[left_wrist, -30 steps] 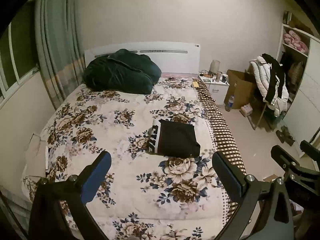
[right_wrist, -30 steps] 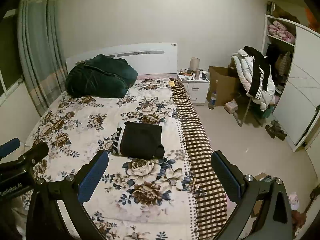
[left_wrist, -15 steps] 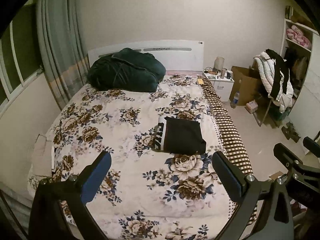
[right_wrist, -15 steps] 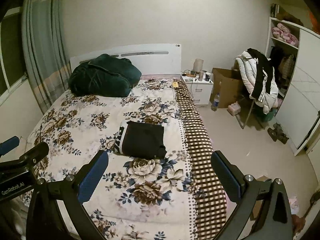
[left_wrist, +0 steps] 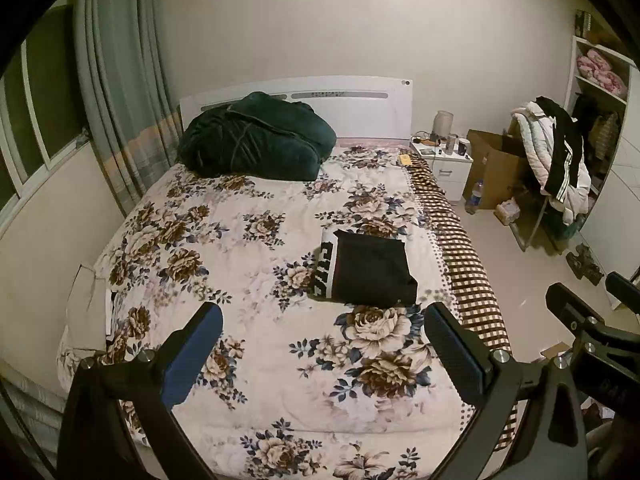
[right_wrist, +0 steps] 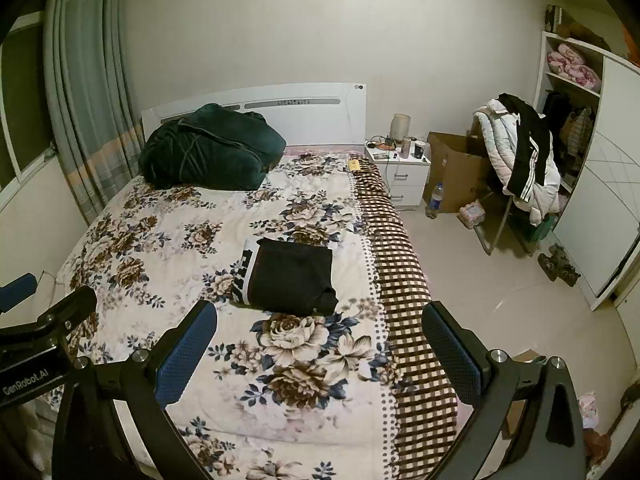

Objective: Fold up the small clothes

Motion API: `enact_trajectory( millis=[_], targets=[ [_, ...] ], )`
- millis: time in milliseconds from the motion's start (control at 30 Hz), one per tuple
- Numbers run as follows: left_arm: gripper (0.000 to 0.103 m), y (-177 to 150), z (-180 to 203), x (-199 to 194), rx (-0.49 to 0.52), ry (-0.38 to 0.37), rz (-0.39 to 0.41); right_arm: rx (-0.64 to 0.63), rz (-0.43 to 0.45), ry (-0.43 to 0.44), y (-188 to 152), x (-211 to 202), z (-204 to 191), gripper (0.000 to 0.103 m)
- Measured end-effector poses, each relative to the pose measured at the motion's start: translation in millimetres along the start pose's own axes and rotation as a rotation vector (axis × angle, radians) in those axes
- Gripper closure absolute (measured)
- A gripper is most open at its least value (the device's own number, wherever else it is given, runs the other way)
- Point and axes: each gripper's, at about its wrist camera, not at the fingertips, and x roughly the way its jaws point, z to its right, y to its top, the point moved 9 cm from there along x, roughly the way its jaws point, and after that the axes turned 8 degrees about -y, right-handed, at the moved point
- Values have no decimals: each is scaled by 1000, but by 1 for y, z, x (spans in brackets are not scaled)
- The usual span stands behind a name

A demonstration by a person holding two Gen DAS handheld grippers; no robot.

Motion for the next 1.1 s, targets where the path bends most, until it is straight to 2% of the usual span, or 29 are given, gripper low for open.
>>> enact_trajectory(
  millis=[1100],
  targets=[
    [0, 5, -2, 2, -1, -7, 2, -7, -4, 11, 1, 10, -1, 0]
  ],
)
